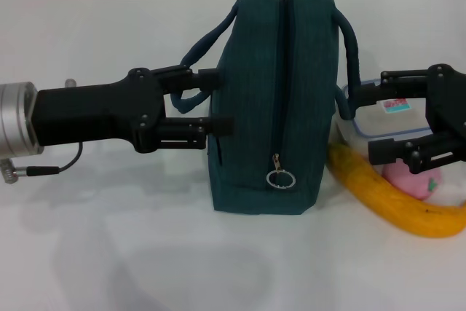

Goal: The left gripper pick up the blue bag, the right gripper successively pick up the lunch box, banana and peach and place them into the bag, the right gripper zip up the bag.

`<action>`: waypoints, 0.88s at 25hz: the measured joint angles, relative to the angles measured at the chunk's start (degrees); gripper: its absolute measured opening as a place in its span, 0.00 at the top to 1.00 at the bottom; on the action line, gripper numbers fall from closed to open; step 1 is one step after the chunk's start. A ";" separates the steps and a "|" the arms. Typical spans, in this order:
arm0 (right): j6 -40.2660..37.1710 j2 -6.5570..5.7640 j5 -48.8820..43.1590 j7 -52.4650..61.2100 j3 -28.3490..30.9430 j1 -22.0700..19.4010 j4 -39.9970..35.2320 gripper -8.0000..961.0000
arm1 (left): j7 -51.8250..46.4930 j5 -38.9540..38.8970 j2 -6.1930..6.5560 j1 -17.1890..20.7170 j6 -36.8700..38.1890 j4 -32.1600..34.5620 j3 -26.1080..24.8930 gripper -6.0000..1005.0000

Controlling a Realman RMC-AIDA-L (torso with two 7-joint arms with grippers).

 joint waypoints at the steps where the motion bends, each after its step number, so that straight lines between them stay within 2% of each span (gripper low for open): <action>1: 0.13 0.00 -0.19 0.00 -0.01 0.05 0.00 0.11 | 0.00 0.00 -0.01 0.00 0.00 0.00 0.00 0.12; 15: 0.42 0.50 -1.42 -0.58 0.00 -0.23 0.17 0.10 | -0.45 -1.83 -0.23 0.01 0.01 -0.57 0.16 0.12; 19: 0.42 0.69 -1.18 -0.74 0.34 -1.38 0.11 0.10 | -8.23 -4.76 1.11 -0.34 -0.74 4.00 -0.99 0.12; 22: 0.40 0.70 -0.96 -0.95 0.45 -3.22 -0.07 0.10 | -20.23 0.45 2.34 -1.55 -3.18 11.25 -2.59 0.12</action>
